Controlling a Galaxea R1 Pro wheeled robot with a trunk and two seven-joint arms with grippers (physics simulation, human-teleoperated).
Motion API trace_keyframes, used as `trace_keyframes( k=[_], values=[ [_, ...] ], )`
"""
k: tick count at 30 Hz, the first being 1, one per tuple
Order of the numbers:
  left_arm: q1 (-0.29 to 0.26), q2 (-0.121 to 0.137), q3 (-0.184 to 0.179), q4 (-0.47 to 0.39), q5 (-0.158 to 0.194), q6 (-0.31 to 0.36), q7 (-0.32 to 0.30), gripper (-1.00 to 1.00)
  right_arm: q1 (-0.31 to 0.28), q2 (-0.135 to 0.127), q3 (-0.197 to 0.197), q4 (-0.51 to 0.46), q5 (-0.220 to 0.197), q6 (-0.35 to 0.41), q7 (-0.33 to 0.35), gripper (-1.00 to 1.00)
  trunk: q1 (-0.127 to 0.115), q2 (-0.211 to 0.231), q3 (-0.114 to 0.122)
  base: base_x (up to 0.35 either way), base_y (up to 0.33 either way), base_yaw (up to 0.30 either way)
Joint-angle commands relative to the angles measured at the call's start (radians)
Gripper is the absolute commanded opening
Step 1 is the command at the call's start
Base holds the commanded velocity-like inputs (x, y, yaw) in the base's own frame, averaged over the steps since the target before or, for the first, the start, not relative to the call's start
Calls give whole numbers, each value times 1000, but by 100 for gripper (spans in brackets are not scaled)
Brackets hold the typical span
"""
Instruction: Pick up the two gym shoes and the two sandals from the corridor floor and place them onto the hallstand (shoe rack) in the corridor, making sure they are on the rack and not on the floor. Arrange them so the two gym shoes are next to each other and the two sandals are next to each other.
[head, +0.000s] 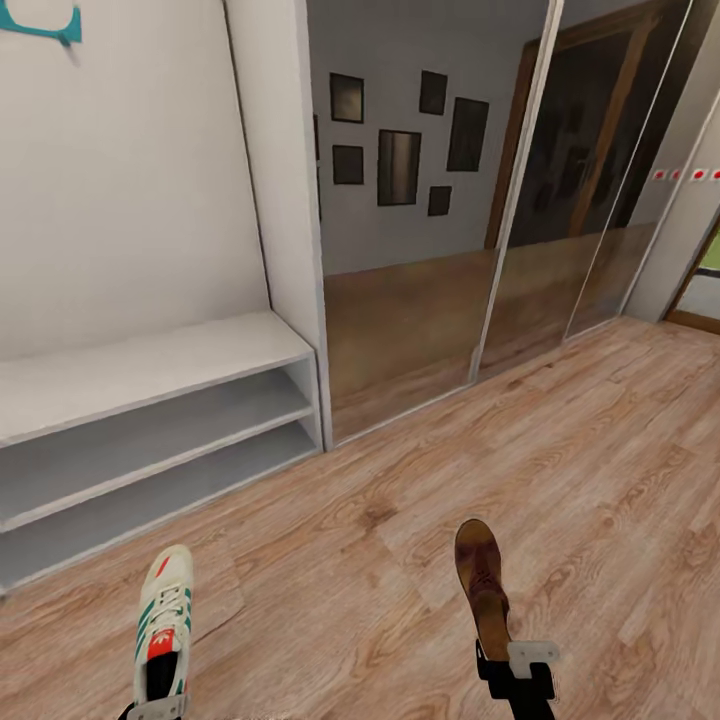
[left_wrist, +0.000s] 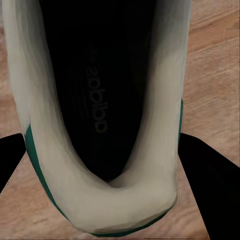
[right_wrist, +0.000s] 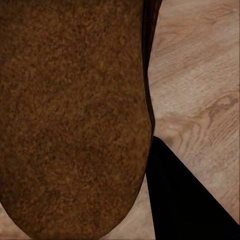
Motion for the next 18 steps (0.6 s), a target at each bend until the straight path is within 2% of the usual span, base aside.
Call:
trace_keyframes(
  k=[1,18],
  values=[
    [-1,-1,7,1,-10,-4,-3,-100,0,0,-7,3,7,-3,0,-100,0,0,0,0,0,265],
    [-1,-1,10,0,-10,-2,-2,-100,-1,3,-7,18,7,-3,0,-100,0,0,10,0,0,265]
  ],
)
